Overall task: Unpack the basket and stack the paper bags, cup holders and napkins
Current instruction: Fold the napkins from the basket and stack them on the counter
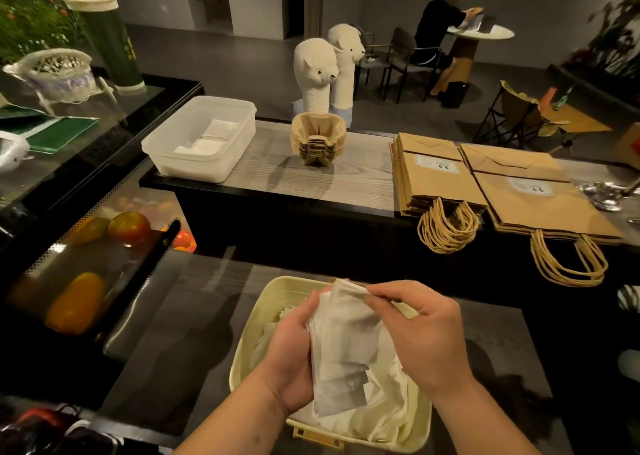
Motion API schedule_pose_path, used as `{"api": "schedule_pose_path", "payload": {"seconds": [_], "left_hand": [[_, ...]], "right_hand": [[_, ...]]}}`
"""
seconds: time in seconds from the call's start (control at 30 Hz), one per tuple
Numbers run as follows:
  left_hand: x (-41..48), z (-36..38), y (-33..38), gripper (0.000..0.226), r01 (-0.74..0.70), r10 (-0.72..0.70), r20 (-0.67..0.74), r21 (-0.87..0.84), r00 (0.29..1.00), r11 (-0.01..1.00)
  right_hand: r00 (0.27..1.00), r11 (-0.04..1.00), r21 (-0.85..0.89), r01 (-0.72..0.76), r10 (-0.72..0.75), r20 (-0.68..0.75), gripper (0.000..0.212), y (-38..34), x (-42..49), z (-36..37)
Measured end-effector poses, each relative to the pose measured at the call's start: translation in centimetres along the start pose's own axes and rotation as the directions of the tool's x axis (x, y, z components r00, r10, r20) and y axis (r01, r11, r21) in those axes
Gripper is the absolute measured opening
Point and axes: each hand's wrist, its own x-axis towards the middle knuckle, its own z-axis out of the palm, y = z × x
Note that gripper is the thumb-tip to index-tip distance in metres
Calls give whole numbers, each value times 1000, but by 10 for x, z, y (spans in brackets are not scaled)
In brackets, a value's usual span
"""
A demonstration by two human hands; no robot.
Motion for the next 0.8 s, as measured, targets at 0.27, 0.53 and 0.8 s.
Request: {"api": "schedule_pose_path", "payload": {"seconds": [0.27,0.53,0.8], "left_hand": [[7,8,11,57,-103,103,8,-1,995,995],[-5,16,-1,71,-9,-15,247,97,969,995],[-2,22,26,51,109,-235,215,473,948,874]], "right_hand": [[943,920,348,-178,59,327,13,-36,7,-38],[961,971,-236,-29,92,260,25,9,3,-9],[599,937,-185,-298,334,728,46,6,48,-15]]}}
